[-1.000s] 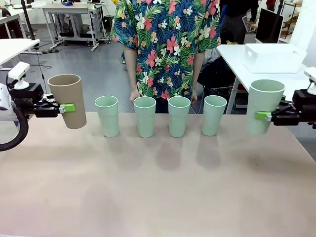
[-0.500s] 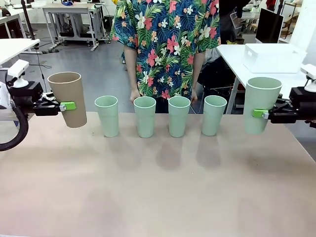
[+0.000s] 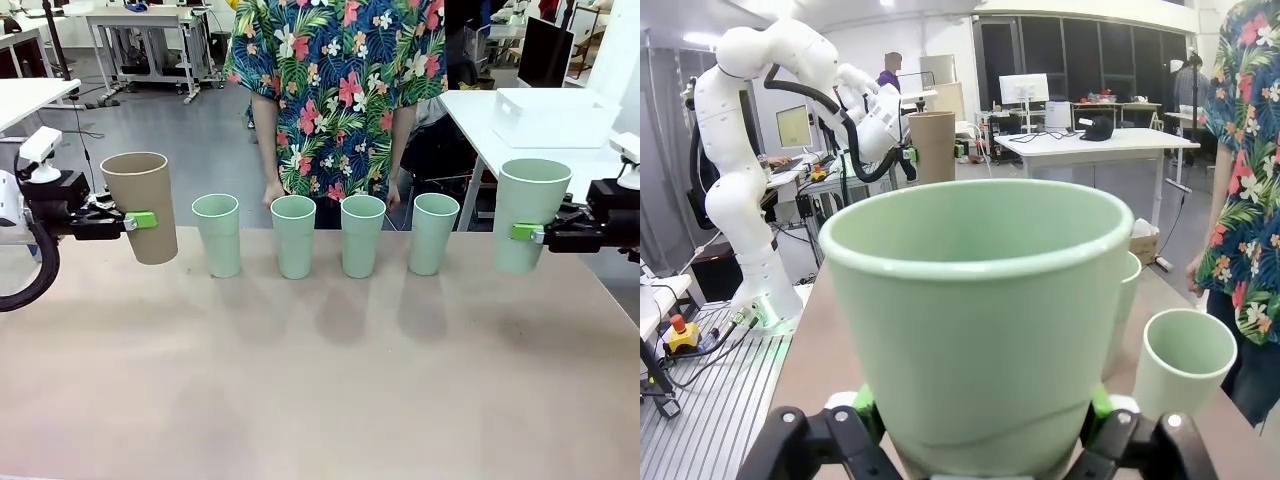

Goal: Stack the cups and store them in the basket.
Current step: Pick up two Reusable plastic cups , one in each hand, then place the stack of Reusable plastic cups into the Pantry Basket.

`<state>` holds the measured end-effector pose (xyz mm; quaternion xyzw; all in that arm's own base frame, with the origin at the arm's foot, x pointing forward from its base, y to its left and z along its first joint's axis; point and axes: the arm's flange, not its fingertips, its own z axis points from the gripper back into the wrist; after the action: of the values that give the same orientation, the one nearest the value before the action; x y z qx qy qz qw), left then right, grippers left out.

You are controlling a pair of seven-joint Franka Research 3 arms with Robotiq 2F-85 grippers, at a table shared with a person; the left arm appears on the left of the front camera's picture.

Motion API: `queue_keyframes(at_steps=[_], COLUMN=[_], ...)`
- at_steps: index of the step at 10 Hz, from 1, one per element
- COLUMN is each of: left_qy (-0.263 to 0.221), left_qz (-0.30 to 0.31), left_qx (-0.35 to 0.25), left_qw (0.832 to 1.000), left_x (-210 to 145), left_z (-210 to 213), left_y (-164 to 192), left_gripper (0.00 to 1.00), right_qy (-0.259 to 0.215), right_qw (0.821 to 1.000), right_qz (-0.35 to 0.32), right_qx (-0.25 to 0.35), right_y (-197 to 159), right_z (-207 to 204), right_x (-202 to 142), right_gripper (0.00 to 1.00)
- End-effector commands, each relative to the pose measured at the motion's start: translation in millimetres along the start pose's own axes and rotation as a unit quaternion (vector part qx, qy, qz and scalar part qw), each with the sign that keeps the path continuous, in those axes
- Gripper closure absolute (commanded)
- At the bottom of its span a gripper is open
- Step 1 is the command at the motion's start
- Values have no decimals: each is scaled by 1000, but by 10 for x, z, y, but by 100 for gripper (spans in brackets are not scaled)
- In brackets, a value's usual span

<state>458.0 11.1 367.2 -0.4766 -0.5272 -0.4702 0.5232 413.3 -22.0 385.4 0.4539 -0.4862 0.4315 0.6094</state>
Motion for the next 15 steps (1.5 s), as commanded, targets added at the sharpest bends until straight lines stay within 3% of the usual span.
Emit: queue_keyframes(at_steps=[1, 15], left_qy=[-1, -1], left_qz=[-1, -1], left_qx=[0, 0], left_qw=[1000, 1000], left_x=[8, 8], left_z=[7, 7], left_y=[15, 15], left_gripper=[15, 15], right_qy=[0, 0], right_qw=[1000, 1000], right_qz=[4, 4], right_qx=[0, 0], right_y=[-8, -8], right_z=[0, 0], right_x=[20, 20], right_gripper=[15, 15])
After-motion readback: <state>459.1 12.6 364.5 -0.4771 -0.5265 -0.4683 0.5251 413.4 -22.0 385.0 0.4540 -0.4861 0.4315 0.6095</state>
